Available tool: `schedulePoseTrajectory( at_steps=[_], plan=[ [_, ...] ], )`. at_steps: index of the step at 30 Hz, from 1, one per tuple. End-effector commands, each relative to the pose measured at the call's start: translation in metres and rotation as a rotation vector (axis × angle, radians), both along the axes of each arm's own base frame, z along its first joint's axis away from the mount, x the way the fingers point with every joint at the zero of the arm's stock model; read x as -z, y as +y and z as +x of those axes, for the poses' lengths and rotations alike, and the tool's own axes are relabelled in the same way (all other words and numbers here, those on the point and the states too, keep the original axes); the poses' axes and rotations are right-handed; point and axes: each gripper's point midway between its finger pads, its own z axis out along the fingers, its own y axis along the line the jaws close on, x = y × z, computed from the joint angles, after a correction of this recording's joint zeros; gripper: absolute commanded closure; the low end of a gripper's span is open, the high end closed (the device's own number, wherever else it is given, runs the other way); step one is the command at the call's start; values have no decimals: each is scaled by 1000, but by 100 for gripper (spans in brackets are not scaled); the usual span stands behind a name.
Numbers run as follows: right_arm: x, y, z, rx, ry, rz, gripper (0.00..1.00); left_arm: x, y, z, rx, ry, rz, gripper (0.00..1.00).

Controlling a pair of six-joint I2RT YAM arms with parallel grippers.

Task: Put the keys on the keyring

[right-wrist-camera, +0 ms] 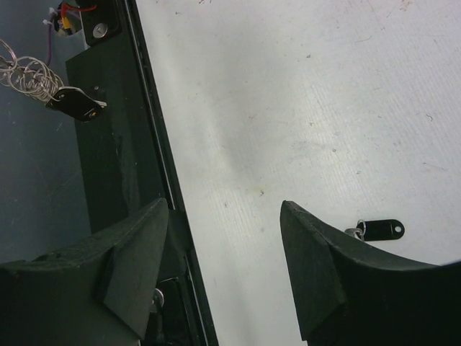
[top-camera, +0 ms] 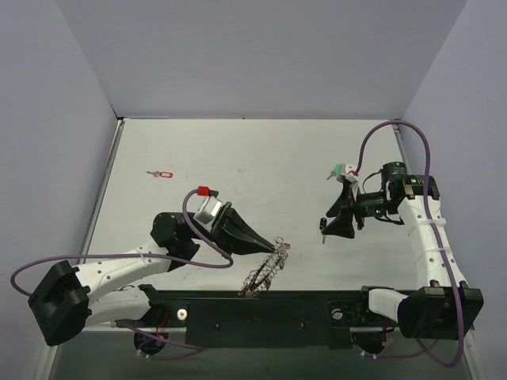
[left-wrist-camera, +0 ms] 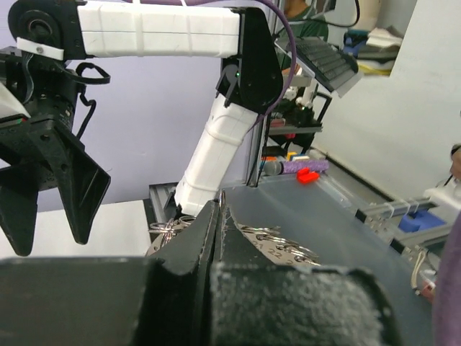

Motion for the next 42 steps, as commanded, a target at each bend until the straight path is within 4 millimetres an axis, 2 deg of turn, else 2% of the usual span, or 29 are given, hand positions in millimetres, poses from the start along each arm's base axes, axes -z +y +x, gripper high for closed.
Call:
schedulePoseTrajectory(
  at_steps=[1,14,20,30,42],
  plan=[
    [-6,3,-9,-33,5,30,41,-58,18,-4,24,38,-205,100],
    [-8,3,-15,-67,-11,25,41,-87,27,7,91,290,-300,100],
    [-8,2,-15,-67,-16,23,41,-92,30,15,87,385,-327,100],
    [-9,3,-16,-69,-19,27,41,-108,43,9,97,393,-377,100],
    [-8,3,-17,-69,-18,27,41,-106,40,3,130,373,-344,100]
  ],
)
